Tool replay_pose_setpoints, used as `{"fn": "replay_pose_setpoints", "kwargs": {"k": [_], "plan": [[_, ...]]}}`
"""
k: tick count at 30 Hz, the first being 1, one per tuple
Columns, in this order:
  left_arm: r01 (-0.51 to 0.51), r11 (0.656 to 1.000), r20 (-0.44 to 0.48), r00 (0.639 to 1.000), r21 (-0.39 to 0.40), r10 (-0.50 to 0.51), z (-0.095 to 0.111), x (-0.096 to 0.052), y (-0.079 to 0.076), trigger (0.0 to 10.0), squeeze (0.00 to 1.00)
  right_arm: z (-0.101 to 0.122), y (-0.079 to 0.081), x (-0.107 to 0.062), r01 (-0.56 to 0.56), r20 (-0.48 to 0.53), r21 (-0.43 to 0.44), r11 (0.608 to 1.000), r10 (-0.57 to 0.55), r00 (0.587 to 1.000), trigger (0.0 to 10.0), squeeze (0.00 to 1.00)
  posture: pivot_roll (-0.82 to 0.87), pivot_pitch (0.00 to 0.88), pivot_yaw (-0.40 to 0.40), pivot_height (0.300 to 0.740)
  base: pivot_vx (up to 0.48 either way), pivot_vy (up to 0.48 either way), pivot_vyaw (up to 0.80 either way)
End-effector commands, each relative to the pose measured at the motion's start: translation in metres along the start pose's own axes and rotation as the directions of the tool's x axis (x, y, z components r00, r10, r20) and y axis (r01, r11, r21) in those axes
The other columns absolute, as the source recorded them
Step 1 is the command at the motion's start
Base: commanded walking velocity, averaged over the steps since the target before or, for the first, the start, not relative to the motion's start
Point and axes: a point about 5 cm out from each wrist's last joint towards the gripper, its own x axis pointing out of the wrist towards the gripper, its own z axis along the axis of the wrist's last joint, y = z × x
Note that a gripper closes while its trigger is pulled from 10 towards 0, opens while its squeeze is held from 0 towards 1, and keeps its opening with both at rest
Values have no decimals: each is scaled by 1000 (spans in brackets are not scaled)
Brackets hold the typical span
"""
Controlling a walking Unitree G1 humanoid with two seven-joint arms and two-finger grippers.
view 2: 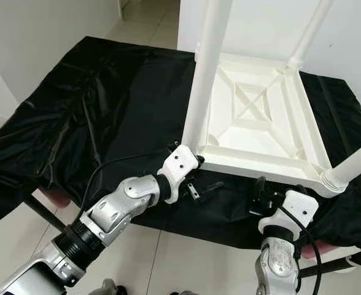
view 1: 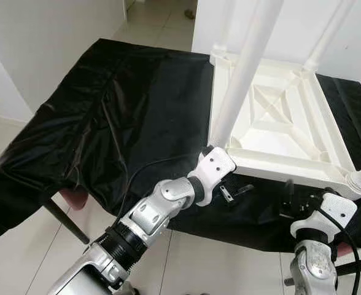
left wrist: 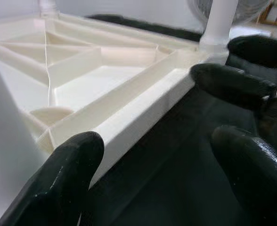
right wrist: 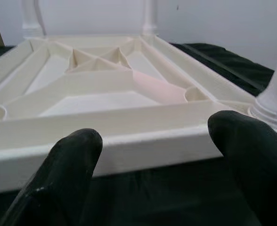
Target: Building children table
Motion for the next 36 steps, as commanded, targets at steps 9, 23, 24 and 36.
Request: {"fn": "replay_pose_setpoints", "kwargs": {"k": [9,23,24,36], "plan": [[107,994,44,993,-30,-106,7,-10,-12,10000,0,7,-10,4,82,29,-17,996,-82,996,10000,0,11,132,-49,740,0,0,0],[148,982,-123,979,-121,-163,-29,-86,-12,10000,0,3,3,15,1,19,-15,1000,-1,1000,10000,0,58,127,-77,740,0,0,0],[120,986,-139,981,-119,-137,-33,-90,-9,10000,0,3,5,16,-4,20,-12,1000,5,1000,10000,0,58,127,-77,740,0,0,0],[-291,956,-151,947,-39,282,-36,-90,39,10000,0,6,19,26,-74,33,25,997,73,997,10000,0,83,120,-107,740,0,0,0]]}}
